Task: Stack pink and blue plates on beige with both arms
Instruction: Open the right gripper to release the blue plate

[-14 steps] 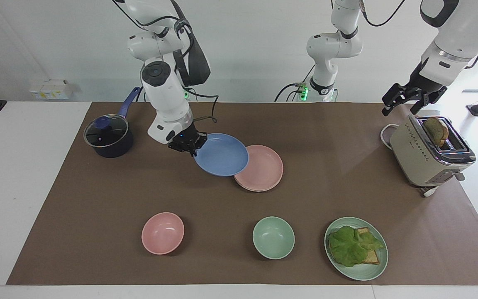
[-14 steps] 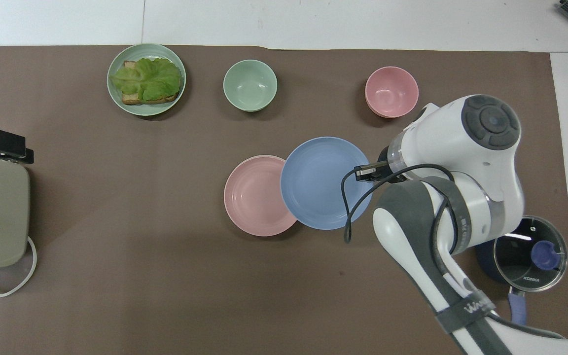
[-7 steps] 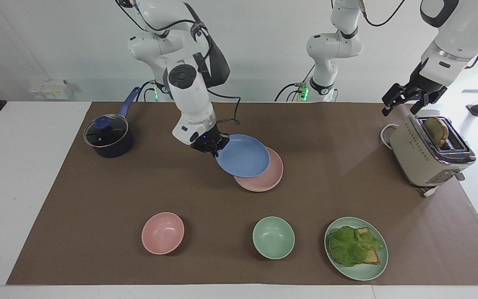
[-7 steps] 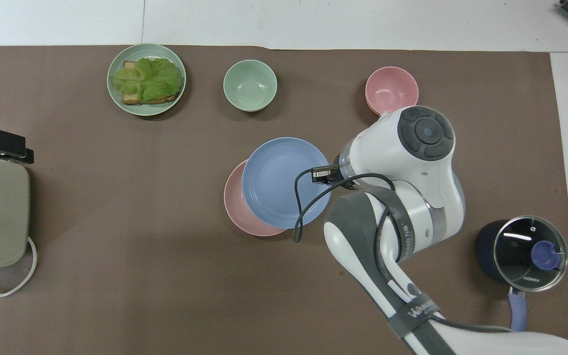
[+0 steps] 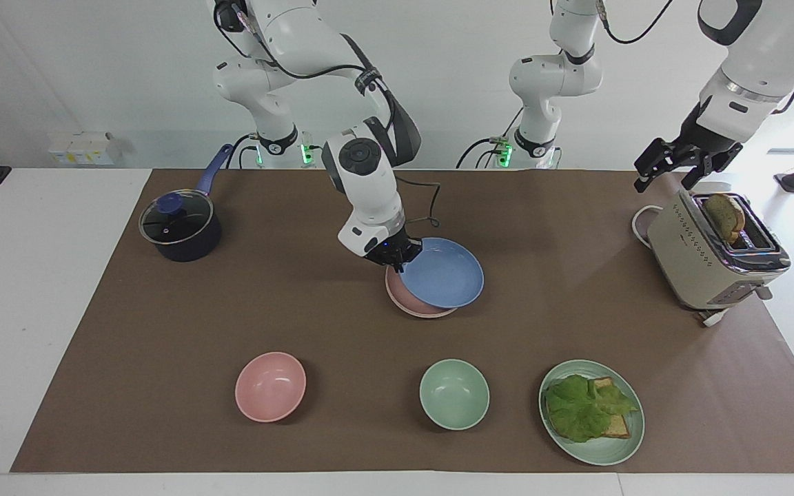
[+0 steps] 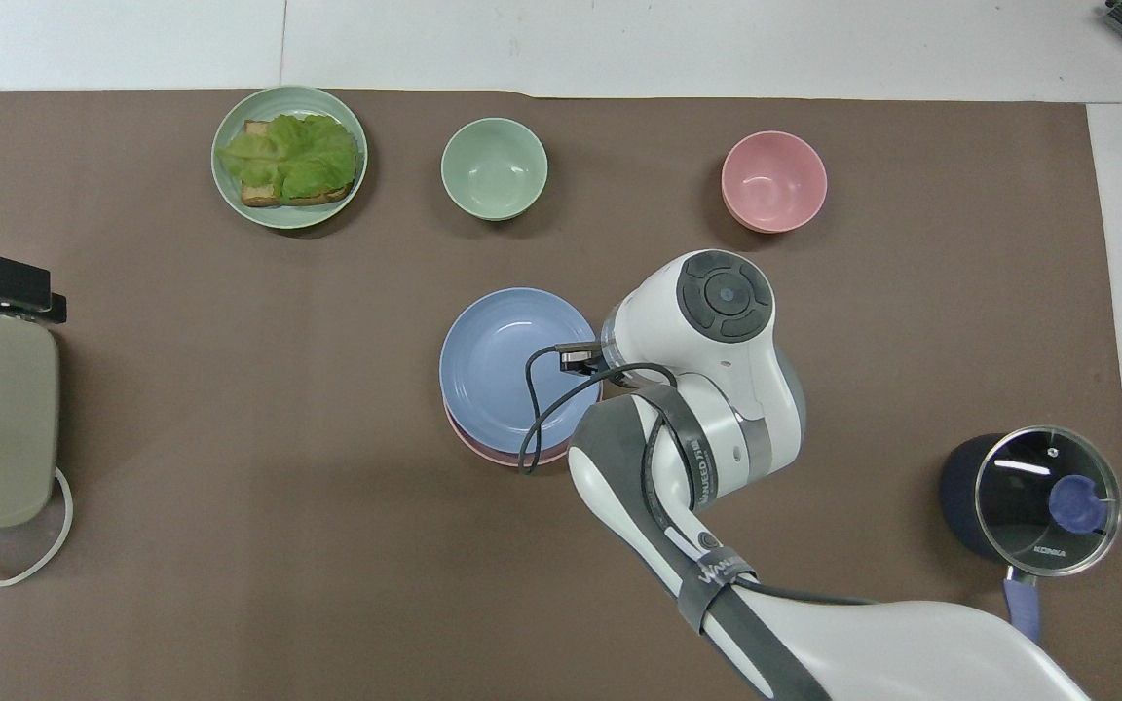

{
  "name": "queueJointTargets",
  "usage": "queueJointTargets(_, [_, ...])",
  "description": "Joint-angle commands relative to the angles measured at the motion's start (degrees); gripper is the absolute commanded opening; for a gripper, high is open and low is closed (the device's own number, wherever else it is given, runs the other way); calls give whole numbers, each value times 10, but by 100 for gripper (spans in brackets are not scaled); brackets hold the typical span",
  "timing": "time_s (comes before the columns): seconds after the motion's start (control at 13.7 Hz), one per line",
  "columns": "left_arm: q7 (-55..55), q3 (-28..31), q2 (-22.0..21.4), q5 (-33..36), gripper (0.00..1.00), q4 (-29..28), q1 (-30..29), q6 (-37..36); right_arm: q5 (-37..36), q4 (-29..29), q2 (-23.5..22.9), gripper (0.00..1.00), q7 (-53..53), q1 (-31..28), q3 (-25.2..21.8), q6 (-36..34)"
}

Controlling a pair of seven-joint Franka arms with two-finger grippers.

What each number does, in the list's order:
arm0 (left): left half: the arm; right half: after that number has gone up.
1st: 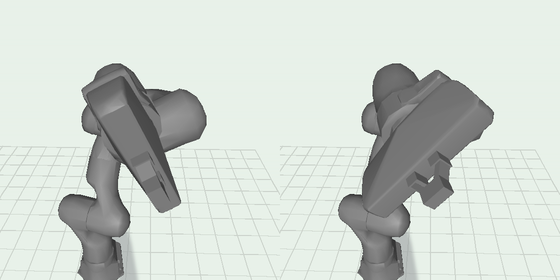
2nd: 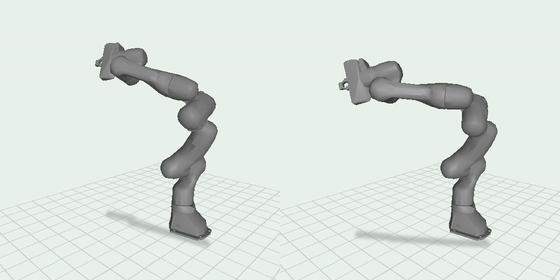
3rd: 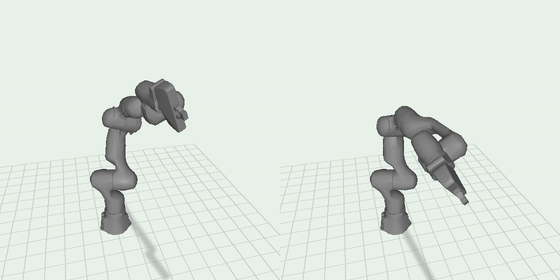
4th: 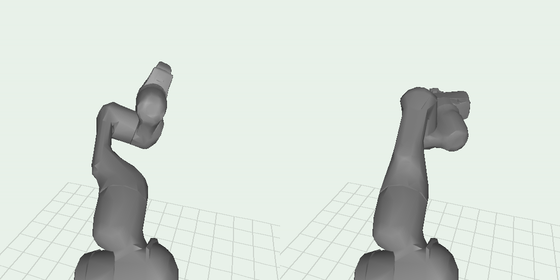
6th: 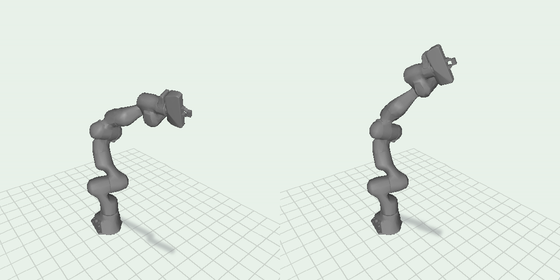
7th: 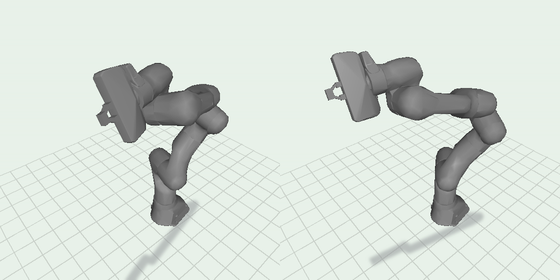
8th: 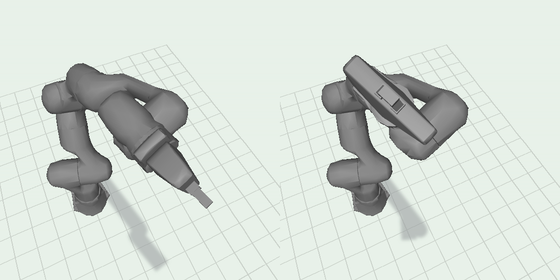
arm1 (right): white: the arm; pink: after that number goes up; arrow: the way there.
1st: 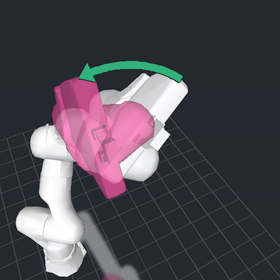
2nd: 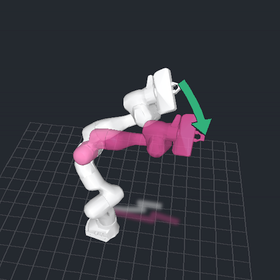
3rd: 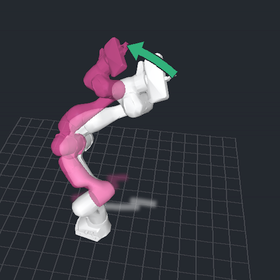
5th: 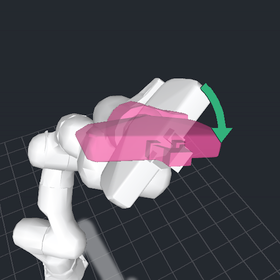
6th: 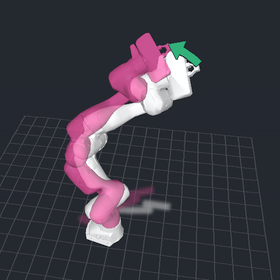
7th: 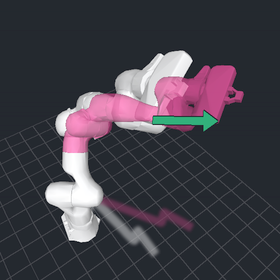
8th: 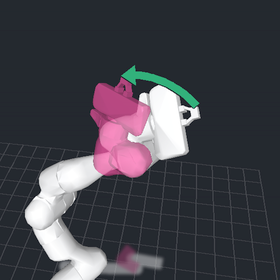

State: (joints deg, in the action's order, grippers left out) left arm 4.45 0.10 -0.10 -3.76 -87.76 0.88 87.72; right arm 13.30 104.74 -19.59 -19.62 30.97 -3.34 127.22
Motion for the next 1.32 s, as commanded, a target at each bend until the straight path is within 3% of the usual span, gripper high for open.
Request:
queueJointTargets(0.0, [-3,-4,-4,9,100,-5,-5,-3,17,13,-1,0,28,-7,4,7])
queueJointTargets(0.44, [-3,-4,-4,9,100,-5,-5,-3,17,20,-3,0,25,-1,4,8])
queueJointTargets(0.51, [-4,-4,-4,9,100,-5,-5,-3,17,20,-3,19,25,-1,4,7])
queueJointTargets(0.58, [-4,-4,-4,9,100,-5,-5,-3,16,20,-3,68,25,-1,4,6])
queueJointTargets(0.66, [-3,-4,-4,9,100,-5,-5,-3,9,19,-1,100,26,1,4,0])
queueJointTargets(0.95, [-4,-4,-4,9,100,-5,-5,-3,-6,11,32,100,30,-9,-3,-7])
queueJointTargets(1.24, [-4,-4,-4,9,100,-5,-5,-3,-98,7,86,100,31,-62,-3,-38])
